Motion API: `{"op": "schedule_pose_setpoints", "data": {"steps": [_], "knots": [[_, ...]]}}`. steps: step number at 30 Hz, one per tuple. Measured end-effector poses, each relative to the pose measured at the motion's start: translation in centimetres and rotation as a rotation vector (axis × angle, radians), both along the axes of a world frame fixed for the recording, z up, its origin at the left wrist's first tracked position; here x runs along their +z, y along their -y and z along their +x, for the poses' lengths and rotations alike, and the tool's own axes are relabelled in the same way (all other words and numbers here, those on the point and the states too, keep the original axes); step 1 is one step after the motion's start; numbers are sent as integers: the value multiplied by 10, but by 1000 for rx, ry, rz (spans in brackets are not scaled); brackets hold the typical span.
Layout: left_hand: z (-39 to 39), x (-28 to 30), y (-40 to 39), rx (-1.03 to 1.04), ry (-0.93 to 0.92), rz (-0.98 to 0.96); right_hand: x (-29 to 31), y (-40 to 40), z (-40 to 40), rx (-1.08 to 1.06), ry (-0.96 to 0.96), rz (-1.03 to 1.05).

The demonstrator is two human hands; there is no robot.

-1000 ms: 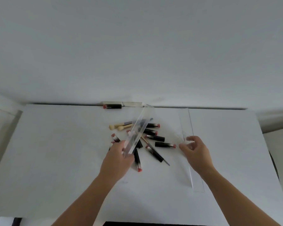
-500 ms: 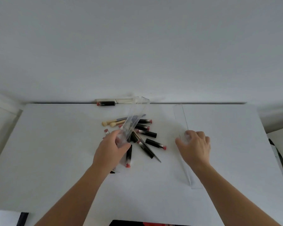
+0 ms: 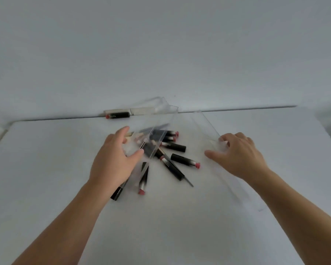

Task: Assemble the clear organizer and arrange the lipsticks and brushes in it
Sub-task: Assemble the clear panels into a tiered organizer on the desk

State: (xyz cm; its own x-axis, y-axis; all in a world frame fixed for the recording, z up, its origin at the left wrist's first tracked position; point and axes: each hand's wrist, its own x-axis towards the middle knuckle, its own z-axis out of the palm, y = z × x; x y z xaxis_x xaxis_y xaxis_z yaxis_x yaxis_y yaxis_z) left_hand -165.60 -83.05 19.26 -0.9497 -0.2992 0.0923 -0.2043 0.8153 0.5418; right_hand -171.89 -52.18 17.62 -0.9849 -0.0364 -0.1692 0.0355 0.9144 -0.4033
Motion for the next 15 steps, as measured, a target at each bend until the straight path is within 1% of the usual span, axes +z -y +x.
{"op": "schedule_pose_setpoints", "data": {"steps": [5, 8, 10, 12, 15], "knots": [[-5, -10, 12, -115, -111, -125, -2, 4, -4, 66, -61, 53], [-1, -10, 17, -176, -188, -190, -4, 5, -7, 66, -113, 92], [5, -11, 16, -232, -264, -223, -8, 8, -8, 20, -159, 70], [17, -10, 11, -290, -292, -239, -9, 13, -5, -64, -136, 11], [45, -12, 7, -339, -333, -257, -2, 20, 4, -118, -126, 5]]}}
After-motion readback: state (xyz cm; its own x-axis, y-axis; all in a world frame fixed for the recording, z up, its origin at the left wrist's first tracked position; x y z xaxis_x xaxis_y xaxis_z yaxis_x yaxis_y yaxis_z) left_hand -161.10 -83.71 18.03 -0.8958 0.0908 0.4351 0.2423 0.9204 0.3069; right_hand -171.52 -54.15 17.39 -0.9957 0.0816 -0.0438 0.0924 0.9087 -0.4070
